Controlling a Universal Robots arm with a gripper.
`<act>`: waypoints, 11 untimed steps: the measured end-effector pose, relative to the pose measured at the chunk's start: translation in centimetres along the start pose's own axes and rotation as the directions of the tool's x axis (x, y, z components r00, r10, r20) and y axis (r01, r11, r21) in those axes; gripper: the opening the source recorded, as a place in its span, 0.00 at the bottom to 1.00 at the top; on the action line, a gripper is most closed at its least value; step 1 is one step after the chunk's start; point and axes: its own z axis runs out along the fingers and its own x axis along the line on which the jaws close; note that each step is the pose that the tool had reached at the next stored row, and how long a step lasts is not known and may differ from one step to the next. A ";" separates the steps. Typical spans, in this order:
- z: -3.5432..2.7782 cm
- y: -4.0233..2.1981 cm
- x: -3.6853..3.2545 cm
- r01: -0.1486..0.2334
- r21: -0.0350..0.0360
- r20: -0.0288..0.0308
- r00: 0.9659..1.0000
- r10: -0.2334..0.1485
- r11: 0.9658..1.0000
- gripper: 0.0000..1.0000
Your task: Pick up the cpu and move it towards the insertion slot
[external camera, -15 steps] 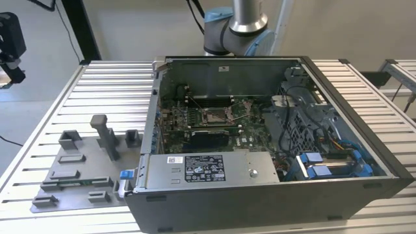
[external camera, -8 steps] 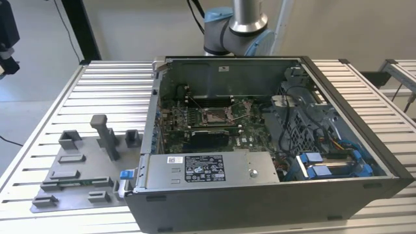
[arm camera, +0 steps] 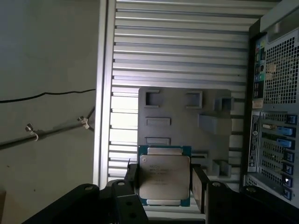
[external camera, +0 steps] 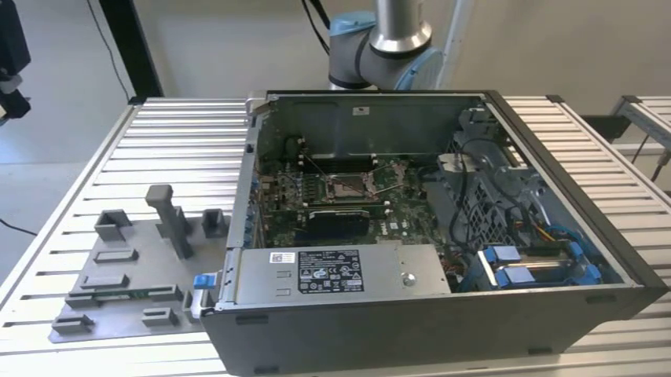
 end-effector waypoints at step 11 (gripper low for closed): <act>0.19 -0.08 -2.67 0.000 0.000 0.000 1.000 0.000 1.000 0.00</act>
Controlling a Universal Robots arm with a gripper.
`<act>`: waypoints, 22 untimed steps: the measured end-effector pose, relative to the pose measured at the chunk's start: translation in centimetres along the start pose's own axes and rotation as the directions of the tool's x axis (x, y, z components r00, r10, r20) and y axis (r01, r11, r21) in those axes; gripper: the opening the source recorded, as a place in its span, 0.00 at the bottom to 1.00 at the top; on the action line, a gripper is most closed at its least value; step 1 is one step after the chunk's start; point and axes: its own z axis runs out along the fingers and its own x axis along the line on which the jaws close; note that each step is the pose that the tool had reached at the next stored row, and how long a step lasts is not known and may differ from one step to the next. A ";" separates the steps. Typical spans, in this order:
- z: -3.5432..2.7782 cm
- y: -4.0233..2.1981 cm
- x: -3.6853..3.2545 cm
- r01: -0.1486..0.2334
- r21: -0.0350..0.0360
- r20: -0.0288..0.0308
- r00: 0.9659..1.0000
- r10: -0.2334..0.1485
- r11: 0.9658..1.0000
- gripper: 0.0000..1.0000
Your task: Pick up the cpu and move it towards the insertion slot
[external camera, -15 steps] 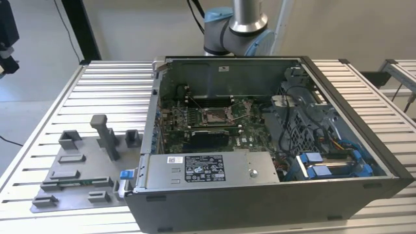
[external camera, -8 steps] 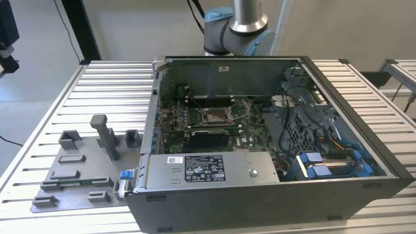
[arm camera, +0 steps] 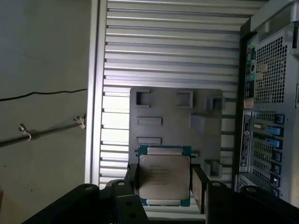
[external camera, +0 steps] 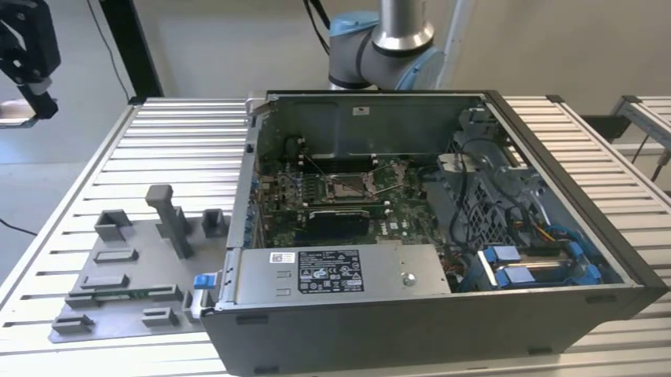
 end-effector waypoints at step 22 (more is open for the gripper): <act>0.96 0.00 -7.71 0.000 0.000 0.000 1.000 0.000 1.000 0.00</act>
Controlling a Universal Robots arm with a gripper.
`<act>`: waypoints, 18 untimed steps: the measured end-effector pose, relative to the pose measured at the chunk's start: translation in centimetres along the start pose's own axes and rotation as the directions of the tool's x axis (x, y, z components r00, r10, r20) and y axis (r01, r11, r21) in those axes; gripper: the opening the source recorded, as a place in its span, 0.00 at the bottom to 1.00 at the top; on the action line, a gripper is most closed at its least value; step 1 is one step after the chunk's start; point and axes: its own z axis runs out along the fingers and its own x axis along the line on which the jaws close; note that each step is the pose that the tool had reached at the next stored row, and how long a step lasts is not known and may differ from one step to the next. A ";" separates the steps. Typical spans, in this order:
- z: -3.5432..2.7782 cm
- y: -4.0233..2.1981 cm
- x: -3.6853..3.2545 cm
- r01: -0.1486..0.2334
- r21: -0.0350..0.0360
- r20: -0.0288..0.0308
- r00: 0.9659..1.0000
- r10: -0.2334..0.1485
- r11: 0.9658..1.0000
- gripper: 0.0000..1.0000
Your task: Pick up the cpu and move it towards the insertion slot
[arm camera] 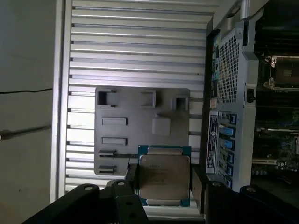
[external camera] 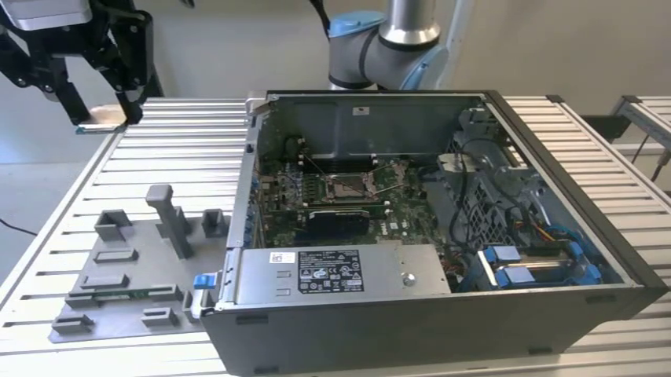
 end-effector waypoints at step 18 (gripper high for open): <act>0.77 -0.01 -3.44 0.000 0.000 0.000 1.000 0.000 1.000 0.00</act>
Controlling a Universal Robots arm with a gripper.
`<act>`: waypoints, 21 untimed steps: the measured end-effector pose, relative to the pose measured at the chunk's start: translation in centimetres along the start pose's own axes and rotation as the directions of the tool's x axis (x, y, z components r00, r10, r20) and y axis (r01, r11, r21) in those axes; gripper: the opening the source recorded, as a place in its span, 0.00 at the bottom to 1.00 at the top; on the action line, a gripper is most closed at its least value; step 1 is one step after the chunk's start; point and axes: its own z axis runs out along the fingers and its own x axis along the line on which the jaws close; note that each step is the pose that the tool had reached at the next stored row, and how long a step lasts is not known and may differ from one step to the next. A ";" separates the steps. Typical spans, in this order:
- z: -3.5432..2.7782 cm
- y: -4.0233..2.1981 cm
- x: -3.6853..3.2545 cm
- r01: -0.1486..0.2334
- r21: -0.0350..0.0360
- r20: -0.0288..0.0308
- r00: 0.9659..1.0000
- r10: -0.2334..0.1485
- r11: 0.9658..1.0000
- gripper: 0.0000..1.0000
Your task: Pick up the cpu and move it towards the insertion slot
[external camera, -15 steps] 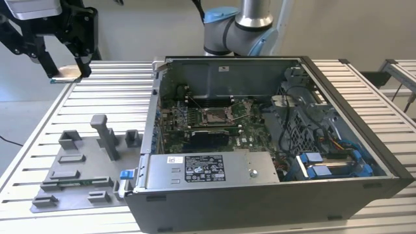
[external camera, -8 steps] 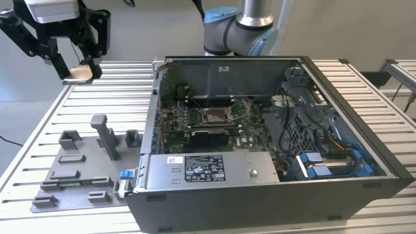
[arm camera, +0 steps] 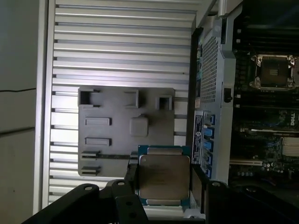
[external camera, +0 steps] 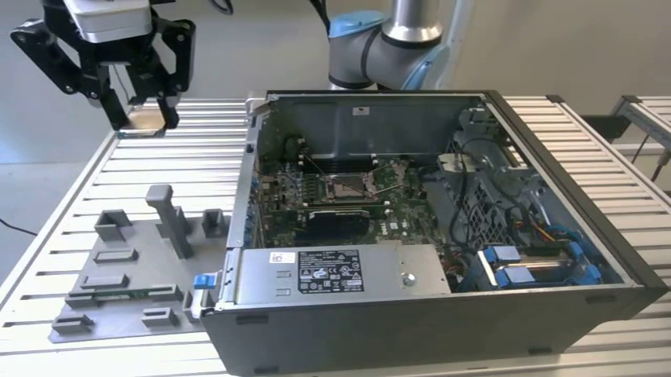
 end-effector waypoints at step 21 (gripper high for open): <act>0.92 -0.01 -2.73 0.000 0.000 0.000 1.000 0.000 1.000 0.00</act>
